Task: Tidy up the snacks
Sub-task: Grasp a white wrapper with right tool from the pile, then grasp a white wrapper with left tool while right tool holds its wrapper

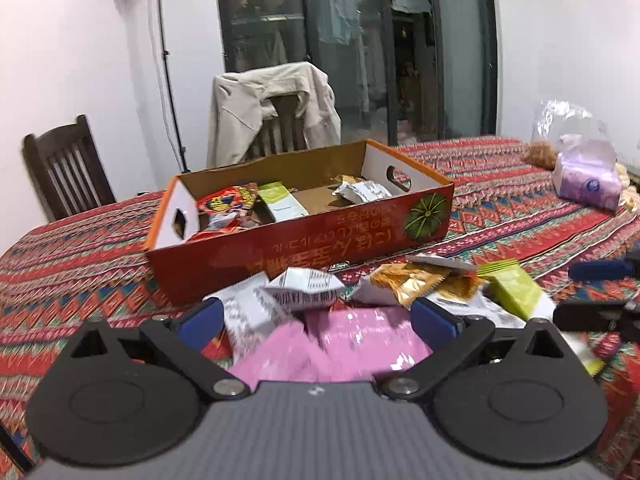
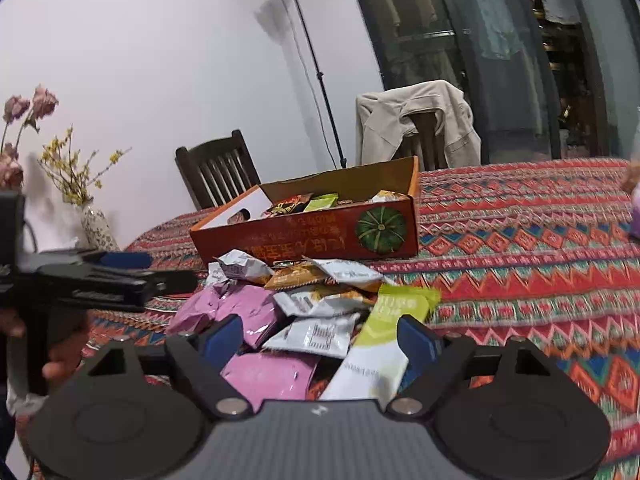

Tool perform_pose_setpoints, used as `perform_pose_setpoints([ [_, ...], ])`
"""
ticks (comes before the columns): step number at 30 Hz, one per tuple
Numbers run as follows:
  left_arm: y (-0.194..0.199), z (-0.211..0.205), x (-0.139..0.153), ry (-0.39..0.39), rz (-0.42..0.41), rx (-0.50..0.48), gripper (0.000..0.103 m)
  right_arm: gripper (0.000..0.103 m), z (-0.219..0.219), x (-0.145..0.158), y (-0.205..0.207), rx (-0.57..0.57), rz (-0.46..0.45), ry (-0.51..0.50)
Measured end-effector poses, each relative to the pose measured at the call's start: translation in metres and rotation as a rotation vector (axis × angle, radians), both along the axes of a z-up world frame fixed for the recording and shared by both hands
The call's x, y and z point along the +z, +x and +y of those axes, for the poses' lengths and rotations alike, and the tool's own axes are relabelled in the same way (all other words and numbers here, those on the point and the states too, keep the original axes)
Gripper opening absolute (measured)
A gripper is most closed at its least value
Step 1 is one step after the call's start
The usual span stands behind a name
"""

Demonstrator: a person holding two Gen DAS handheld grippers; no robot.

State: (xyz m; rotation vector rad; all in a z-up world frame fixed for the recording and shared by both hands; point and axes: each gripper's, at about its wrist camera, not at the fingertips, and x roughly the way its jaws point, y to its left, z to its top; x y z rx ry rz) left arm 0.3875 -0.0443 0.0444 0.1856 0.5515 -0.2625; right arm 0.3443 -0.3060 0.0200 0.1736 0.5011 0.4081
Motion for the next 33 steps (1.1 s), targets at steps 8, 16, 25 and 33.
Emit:
perform_pose_setpoints([
  [8,0.054,-0.011,-0.023,0.003,0.031,-0.015,0.091,0.080,0.003,0.003,0.092,0.060,0.070,0.009],
  [16,0.074,-0.002,-0.038,-0.067,0.049,-0.031,0.056,0.081,-0.007,-0.030,0.144,0.034,0.305,0.198],
  [25,0.062,0.008,-0.025,-0.080,0.036,0.023,0.054,0.081,0.034,-0.031,0.180,-0.028,0.291,0.130],
  [33,0.019,0.036,0.005,-0.145,-0.036,0.084,0.053,0.053,0.081,-0.026,0.181,0.013,0.213,-0.191],
])
